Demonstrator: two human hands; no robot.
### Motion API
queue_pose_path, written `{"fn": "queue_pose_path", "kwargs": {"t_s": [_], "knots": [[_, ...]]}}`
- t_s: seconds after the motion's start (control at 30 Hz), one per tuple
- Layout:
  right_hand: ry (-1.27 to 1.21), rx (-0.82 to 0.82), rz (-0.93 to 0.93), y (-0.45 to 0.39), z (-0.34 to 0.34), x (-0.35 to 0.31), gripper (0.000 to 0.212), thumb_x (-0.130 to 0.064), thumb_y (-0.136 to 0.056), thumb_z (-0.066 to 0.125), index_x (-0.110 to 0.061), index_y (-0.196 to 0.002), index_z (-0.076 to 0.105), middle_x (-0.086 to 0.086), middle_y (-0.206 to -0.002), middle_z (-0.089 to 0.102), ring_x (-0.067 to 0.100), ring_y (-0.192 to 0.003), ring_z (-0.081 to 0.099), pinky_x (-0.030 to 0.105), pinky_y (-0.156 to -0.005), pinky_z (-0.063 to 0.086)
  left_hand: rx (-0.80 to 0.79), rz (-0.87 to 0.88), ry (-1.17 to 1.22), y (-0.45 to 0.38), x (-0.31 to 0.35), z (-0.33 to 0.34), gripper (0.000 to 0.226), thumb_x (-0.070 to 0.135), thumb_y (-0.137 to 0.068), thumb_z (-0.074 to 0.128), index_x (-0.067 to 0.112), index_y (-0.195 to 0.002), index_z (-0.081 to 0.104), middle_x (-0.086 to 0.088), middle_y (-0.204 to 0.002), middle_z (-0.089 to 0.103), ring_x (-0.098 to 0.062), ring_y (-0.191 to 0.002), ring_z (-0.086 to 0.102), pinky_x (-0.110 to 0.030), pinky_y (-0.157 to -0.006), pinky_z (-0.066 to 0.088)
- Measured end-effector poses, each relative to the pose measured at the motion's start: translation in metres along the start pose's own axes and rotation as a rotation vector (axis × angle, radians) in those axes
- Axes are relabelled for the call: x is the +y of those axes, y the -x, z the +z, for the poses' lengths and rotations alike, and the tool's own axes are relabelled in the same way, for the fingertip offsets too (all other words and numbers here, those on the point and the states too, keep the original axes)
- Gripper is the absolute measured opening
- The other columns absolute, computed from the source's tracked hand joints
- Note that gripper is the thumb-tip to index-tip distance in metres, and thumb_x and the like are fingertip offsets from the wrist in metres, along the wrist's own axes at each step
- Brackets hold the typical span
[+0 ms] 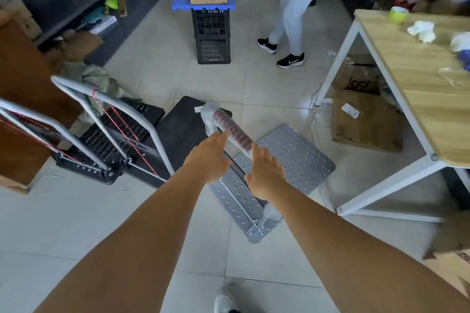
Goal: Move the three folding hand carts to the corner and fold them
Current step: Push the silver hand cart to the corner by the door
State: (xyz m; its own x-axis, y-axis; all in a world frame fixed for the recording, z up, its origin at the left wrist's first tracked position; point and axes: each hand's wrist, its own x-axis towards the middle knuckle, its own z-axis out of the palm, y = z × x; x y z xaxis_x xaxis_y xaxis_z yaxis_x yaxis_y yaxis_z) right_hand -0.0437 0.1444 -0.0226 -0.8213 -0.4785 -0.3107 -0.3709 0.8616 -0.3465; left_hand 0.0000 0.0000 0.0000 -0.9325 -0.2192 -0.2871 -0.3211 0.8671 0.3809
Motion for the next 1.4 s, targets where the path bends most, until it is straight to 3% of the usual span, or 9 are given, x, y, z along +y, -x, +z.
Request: {"fn": "queue_pose_path", "kwargs": {"t_s": [0.13, 0.33, 0.5, 0.67, 0.77, 1.4], "knots": [[-0.056, 0.024, 0.05, -0.017, 0.005, -0.005, 0.083, -0.016, -0.093, 0.054, -0.016, -0.152, -0.004, 0.012, -0.149, 0.027, 0.031, -0.133, 0.036, 0.042, -0.11, 0.03, -0.025, 0.024, -0.109, -0.031, -0.015, -0.005, 0.074, 0.019, -0.096, 0.047, 0.026, -0.152, 0.001, 0.003, -0.162, -0.002, -0.025, -0.147, 0.015, -0.044, -0.116, 0.026], [-0.084, 0.079, 0.098, -0.031, 0.018, 0.008, 0.081, -0.007, -0.091, 0.054, -0.026, -0.15, 0.002, 0.013, -0.129, 0.045, 0.029, -0.11, 0.055, 0.04, -0.091, 0.047, 0.016, 0.15, -0.334, -0.074, -0.027, -0.005, 0.075, 0.018, -0.095, 0.048, 0.026, -0.152, 0.0, 0.001, -0.161, -0.006, -0.022, -0.148, 0.006, -0.041, -0.117, 0.02], [-0.115, 0.13, 0.059, -0.038, 0.018, 0.019, 0.061, -0.026, -0.098, 0.049, -0.031, -0.148, 0.015, 0.013, -0.116, 0.06, 0.027, -0.099, 0.064, 0.038, -0.085, 0.051, 0.066, 0.186, -0.466, -0.096, -0.033, -0.005, 0.07, 0.023, -0.095, 0.049, 0.031, -0.15, 0.005, 0.003, -0.16, 0.002, -0.024, -0.147, 0.0, -0.049, -0.118, 0.009], [-0.111, 0.128, 0.002, -0.029, 0.024, 0.028, 0.056, -0.033, -0.098, 0.046, -0.029, -0.147, 0.021, 0.011, -0.117, 0.064, 0.026, -0.102, 0.063, 0.035, -0.085, 0.05, 0.057, 0.215, -0.374, -0.107, -0.032, -0.002, 0.039, 0.027, -0.096, 0.049, 0.026, -0.133, 0.035, 0.001, -0.149, 0.031, -0.024, -0.147, 0.009, -0.048, -0.117, 0.017], [-0.108, 0.109, -0.003, -0.023, 0.022, 0.041, 0.055, -0.034, -0.098, 0.046, -0.029, -0.148, 0.021, 0.012, -0.116, 0.064, 0.028, -0.101, 0.062, 0.035, -0.083, 0.049, 0.065, 0.244, -0.354, -0.102, -0.024, 0.004, 0.034, 0.029, -0.095, 0.052, 0.024, -0.127, 0.041, 0.001, -0.14, 0.04, -0.024, -0.143, 0.02, -0.044, -0.114, 0.023], [-0.038, 0.032, -0.295, 0.062, 0.002, 0.185, 0.049, -0.035, -0.095, 0.052, -0.027, -0.14, 0.033, 0.007, -0.112, 0.068, 0.026, -0.097, 0.066, 0.037, -0.083, 0.055, 0.129, 0.015, -0.313, 0.004, 0.096, 0.091, 0.042, 0.038, -0.093, 0.053, 0.025, -0.131, 0.041, 0.001, -0.136, 0.041, -0.024, -0.132, 0.03, -0.039, -0.112, 0.024]]}}
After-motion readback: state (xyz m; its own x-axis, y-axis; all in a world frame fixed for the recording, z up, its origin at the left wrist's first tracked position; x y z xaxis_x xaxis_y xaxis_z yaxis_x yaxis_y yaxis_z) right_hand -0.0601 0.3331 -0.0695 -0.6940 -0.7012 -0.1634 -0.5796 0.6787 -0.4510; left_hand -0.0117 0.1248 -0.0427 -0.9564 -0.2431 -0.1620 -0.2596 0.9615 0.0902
